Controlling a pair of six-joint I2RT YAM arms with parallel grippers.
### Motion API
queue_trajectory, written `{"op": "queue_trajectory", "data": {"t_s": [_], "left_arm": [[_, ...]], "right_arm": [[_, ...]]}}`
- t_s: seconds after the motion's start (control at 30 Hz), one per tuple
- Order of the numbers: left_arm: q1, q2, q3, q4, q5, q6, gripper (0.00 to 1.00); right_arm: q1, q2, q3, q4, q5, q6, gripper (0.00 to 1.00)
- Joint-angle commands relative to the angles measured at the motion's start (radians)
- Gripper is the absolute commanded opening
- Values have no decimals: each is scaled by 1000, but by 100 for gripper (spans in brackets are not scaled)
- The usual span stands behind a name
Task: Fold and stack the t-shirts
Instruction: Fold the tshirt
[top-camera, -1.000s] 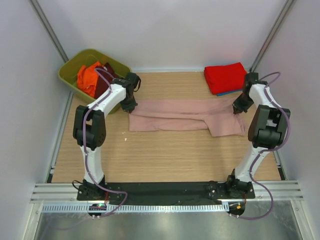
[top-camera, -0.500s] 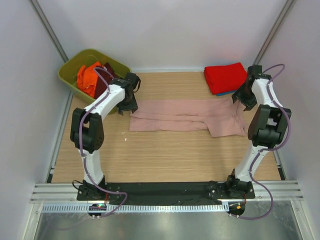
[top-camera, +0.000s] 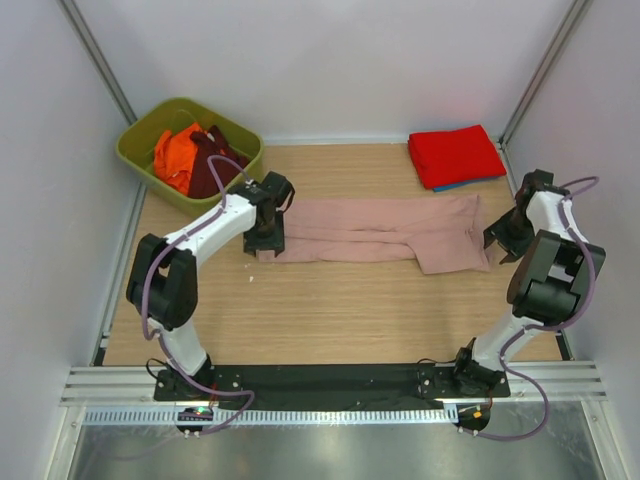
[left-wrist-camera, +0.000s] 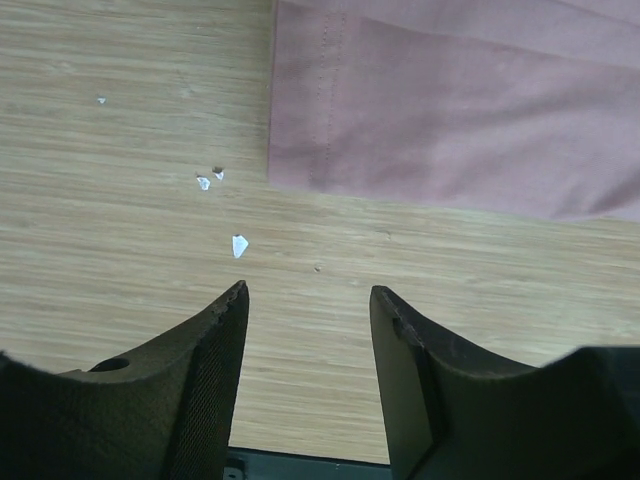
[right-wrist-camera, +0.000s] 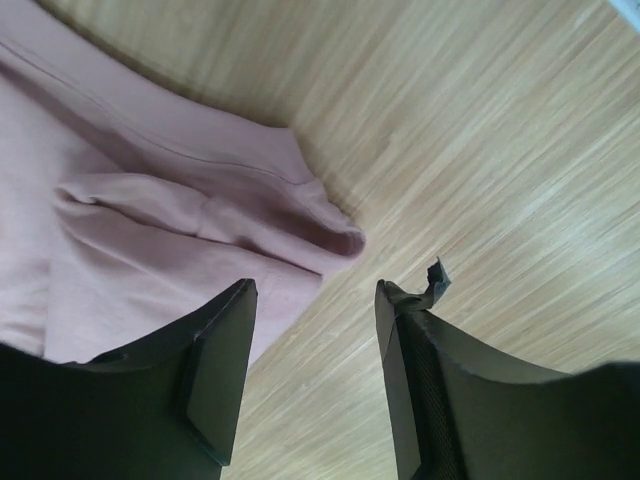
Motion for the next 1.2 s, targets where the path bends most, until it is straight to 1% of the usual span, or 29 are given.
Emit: {"op": "queue_trajectory", "data": {"t_s": [0.0, 0.1, 0.17, 0.33, 0.37, 0.43, 0.53, 0.67, 0.77, 0.87, 0.93, 0.97, 1.0, 1.1, 1.17], "left_arm": [[3, 31, -6, 16, 24, 34, 54], [1, 47, -18, 17, 12, 57, 54], [1, 52, -26, 19, -1, 66, 54], [3, 70, -71, 47, -4, 94, 54], [1, 89, -71, 48, -5, 92, 54], [1, 107, -66, 50, -8, 95, 54], [1, 138, -55, 45, -50, 98, 54], [3, 156, -61, 47, -73, 91, 55], [3, 156, -60, 42, -102, 84, 56], [3, 112, -61, 50, -106, 75, 56], [3, 51, -83, 74, -84, 74, 56], [3, 32, -89, 95, -73, 65, 57], [3, 23, -91, 105, -56, 61, 61], [3, 43, -66, 108, -40, 60, 61], [4, 75, -40, 112, -62, 57, 61]], "right_arm": [[-47, -58, -53, 48, -76, 9, 56], [-62, -55, -95, 63, -93, 9, 50], [-64, -50, -103, 69, -93, 3, 48], [-70, -30, -126, 121, -96, -2, 48], [-70, -12, -127, 128, -130, 1, 48], [-70, 1, -138, 147, -139, 7, 48], [-70, 16, -144, 171, -147, 12, 43], [-70, 33, -152, 177, -136, -5, 32], [-72, 48, -155, 171, -124, -20, 29], [-70, 48, -156, 171, -113, -29, 28], [-70, 48, -155, 168, -113, -36, 28], [-70, 50, -153, 164, -113, -40, 27], [-70, 50, -150, 164, -113, -42, 27], [-70, 53, -150, 171, -113, -45, 27], [-70, 57, -150, 168, -113, -45, 27]]}}
